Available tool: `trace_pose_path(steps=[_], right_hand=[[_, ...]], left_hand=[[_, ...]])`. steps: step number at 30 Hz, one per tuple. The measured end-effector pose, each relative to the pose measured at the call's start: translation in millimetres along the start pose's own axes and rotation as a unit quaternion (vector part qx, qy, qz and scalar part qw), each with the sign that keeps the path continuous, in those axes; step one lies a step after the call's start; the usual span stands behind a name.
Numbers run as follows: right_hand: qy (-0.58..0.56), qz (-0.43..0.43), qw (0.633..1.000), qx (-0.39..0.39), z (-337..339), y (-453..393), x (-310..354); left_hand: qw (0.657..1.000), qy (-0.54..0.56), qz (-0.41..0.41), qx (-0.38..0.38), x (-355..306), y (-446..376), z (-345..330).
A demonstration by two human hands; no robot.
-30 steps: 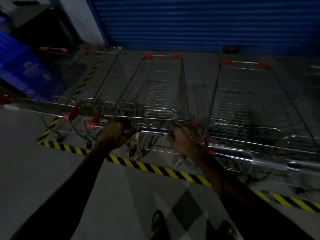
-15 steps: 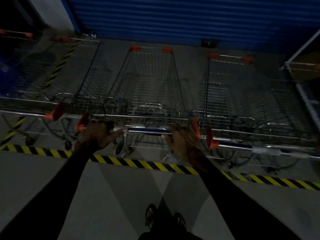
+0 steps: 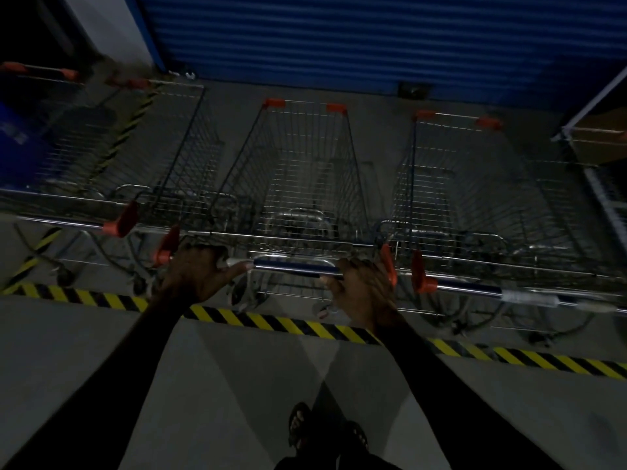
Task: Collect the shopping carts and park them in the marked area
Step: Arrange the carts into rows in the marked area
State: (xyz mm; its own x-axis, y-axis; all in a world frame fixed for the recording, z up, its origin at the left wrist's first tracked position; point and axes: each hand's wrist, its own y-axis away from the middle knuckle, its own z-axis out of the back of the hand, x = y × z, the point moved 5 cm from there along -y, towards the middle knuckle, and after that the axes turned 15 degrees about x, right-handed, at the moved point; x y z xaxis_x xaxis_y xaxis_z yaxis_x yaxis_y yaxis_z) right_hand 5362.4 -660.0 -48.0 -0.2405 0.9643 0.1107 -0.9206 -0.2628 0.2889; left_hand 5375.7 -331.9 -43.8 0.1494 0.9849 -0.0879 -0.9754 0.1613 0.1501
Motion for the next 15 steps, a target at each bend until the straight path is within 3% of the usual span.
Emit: trace_pose_path(steps=[8, 15], right_hand=[[-0.049, 0.037, 0.998, 0.003, 6, 7, 6], [-0.131, 0.164, 0.972, -0.105, 22, 4, 80]], left_hand=[[0.999, 0.035, -0.013, -0.026, -9, 8, 15], [0.997, 0.046, 0.052, -0.034, -5, 60, 52]])
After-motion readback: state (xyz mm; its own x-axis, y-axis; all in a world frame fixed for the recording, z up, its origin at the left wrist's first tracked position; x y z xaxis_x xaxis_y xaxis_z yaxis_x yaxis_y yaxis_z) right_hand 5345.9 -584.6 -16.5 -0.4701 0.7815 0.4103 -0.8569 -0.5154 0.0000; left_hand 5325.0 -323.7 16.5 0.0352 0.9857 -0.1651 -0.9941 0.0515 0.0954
